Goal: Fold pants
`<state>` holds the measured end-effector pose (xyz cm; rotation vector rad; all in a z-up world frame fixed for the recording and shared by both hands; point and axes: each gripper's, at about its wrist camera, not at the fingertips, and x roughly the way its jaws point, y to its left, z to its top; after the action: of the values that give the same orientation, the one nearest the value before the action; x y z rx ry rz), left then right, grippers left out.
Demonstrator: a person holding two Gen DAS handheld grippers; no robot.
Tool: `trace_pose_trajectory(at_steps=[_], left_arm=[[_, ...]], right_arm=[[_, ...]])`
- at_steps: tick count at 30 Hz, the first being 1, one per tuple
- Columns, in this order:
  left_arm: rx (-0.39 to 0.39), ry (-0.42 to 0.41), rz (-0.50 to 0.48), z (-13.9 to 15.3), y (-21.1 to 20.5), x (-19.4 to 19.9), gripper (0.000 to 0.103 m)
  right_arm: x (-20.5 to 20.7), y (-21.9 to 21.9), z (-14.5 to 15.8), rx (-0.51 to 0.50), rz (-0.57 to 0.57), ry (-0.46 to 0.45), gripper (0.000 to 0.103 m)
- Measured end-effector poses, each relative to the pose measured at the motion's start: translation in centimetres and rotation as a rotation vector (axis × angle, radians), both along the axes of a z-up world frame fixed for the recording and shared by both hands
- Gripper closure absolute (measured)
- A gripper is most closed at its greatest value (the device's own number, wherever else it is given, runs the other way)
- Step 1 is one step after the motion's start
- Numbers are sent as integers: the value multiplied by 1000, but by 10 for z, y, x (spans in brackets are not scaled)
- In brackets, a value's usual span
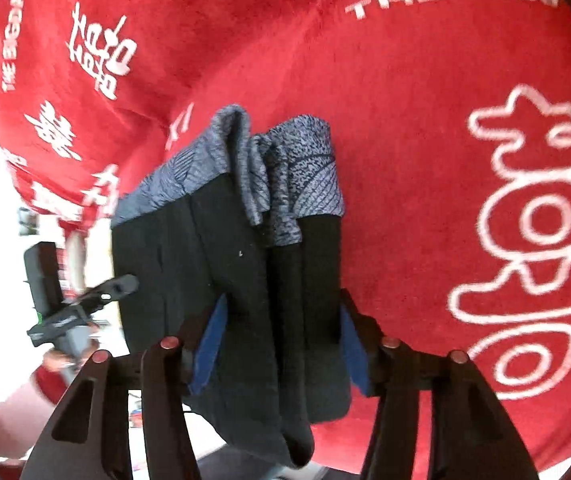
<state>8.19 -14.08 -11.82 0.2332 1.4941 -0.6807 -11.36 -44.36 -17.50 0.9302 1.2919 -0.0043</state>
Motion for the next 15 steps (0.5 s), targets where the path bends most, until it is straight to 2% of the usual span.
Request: trace_pose_trajectory(at_steps=[3,4,5,6,8,10,13,15], left_arm=[[69,-87,-25,19,-1,-14,17],[77,-101,-27,26,-2,-18,17],[82,-113,-29,31,-1,-20,12],[94,-133,-34,38,-2,-24,3],[115,-171,-51,50,-6,-36,0],[128,-169,-68,57,-9,-47,0],[165,-170,-86,61,-16,-62,0],[211,-198,-91,63,-16,-72,0]], right_arm=[[-1,10,22,-127,12,52,43],[-1,15,30,-165,17,63,39],[-1,20,39,-205,22,78,27],[-2,25,48,-243,26,84,21],[-2,37,65,-310,32,84,17],[0,50,76,-349,45,96,13],[0,67,86,-397,61,111,0],[3,77,91,-409,55,128,0]])
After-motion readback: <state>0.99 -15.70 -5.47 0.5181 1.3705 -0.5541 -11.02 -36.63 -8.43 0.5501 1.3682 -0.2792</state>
